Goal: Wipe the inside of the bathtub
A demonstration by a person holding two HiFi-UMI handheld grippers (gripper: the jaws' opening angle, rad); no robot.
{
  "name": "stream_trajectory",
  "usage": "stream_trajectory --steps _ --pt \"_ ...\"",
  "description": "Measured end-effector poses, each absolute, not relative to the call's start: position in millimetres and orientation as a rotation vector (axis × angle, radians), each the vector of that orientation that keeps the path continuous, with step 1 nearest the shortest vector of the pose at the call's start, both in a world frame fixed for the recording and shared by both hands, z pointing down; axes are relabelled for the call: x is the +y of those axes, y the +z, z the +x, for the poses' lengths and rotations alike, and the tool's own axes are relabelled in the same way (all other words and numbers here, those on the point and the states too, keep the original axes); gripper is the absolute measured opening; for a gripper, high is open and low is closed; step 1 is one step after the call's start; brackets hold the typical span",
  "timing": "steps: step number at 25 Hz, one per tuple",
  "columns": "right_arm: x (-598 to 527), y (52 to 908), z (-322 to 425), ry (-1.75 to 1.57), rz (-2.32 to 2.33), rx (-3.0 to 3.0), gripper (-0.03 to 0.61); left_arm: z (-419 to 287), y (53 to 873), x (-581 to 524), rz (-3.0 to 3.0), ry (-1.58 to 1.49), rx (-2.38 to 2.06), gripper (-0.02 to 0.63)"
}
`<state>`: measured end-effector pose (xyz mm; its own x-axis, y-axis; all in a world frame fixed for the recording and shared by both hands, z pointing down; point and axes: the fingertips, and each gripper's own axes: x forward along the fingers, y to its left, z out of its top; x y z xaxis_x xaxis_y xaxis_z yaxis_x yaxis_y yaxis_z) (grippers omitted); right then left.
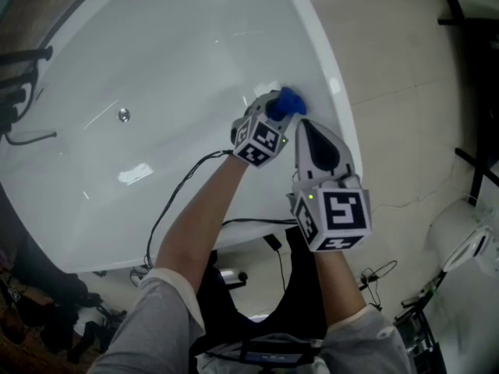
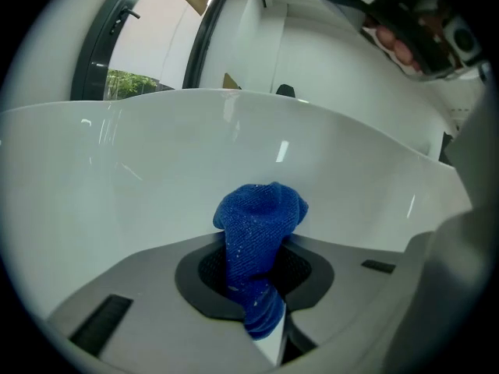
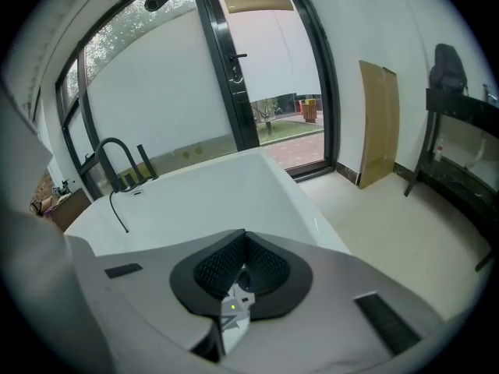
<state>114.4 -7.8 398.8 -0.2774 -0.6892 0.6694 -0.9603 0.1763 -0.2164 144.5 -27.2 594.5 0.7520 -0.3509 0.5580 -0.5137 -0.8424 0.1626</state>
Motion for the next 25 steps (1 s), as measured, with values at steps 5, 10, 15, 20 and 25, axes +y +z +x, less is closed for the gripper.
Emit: stream_trajectory --steps 5,10,15,20,25 --pt "-8.0 388.1 114.0 0.863 1.543 -2.067 0.006 141.7 585.0 -44.9 2.63 0.717 -0.732 0.071" --pt "-5.1 385.7 123.4 0.868 1.554 -2.062 0.006 123.5 544.2 -147.7 2.658 0.676 -0.91 0.071" --pt "-4.4 382.2 130.5 0.874 1.556 -2.07 0.006 126.1 531.5 -148.5 2.639 0.653 -0.931 0.067" --pt "-3.0 375.9 139.7 0.879 1.564 -2.063 0.006 153.9 523.2 -87.6 2.697 0.645 -0.819 0.067" --pt "-2.9 360.8 141.3 0.88 1.564 -2.071 0.006 167.4 518.1 -49.4 2.674 0.674 -0.787 0.067"
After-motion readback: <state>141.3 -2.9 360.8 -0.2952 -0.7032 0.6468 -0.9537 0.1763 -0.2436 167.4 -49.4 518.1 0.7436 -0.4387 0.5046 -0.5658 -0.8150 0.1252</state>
